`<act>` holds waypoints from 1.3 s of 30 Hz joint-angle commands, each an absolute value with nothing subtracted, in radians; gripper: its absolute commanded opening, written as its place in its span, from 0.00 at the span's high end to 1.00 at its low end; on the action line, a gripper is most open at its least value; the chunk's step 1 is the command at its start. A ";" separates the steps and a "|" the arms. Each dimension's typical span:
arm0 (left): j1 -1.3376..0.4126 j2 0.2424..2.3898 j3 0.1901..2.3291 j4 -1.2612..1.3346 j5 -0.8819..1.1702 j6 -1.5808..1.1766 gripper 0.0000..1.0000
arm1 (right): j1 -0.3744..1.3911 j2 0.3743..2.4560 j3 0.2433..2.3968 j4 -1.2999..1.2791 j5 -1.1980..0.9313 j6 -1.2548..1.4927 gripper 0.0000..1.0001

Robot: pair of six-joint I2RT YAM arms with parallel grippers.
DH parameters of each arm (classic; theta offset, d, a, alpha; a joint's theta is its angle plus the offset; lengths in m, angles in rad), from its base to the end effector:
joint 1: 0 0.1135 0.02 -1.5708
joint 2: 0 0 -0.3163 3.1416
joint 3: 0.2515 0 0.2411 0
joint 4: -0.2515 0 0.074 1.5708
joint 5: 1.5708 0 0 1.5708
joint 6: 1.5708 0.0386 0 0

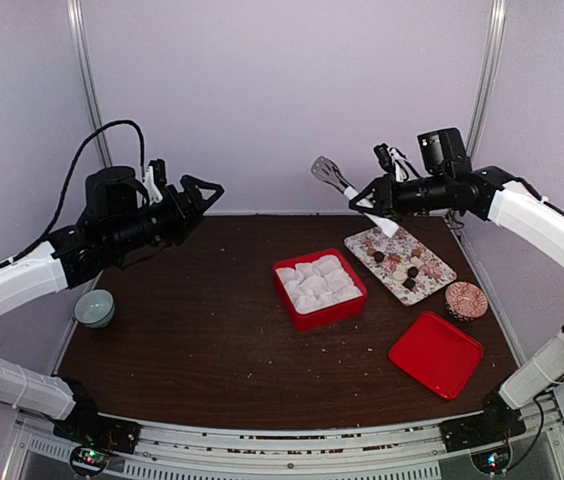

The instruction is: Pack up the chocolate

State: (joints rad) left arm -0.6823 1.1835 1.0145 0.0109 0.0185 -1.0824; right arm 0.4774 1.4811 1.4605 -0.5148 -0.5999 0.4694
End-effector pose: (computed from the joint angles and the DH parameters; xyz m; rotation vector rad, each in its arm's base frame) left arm 0.1951 -0.1595 0.4085 -0.3663 1.8830 -1.2751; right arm 0.2719 0.1652 0.4297 -0.3962 2.1980 1.1766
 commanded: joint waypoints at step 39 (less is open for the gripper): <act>-0.458 1.331 1.155 -0.504 0.344 -0.667 0.02 | 0.269 1.817 1.633 -0.995 -0.113 0.057 0.62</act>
State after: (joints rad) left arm -0.4652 1.3037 1.1339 -0.5652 0.3145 -0.6647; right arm 0.2760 1.8027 1.5948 -1.0103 -0.0959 0.0502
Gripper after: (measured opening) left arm 0.976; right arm 0.385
